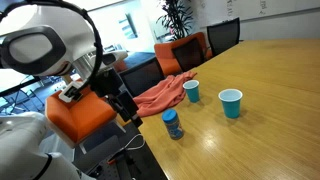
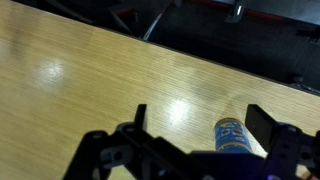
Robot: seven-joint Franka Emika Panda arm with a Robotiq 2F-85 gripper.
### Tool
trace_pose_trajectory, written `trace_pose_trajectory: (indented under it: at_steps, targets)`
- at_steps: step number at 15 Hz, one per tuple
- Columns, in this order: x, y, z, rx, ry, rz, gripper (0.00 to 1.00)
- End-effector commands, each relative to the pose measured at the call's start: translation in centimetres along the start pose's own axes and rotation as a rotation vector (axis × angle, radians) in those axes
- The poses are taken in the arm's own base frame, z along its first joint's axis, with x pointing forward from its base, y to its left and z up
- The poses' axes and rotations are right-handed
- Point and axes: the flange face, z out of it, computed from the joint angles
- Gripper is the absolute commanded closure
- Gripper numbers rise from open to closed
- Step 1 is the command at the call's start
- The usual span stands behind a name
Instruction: Pour the sweets out of the left cup onto the table then put two sweets back in the cup
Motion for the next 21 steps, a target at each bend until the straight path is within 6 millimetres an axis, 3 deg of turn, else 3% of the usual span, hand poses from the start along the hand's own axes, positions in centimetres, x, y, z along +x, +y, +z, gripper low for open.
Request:
trace_pose_trajectory:
  at_steps: [1, 8, 11, 15, 21]
  targets:
    - [0.0, -0.1, 0.1, 0.003, -0.006, -0.002, 0.00]
    - [-0.1, -0.3, 0.6, 0.009, -0.018, -0.005, 0.00]
    - [1.8, 0.1, 0.1, 0.022, 0.032, 0.023, 0.00]
    - [6.6, 1.5, -1.0, 0.063, 0.151, 0.100, 0.00]
    - [16.3, 5.4, -2.2, 0.104, 0.268, 0.152, 0.00]
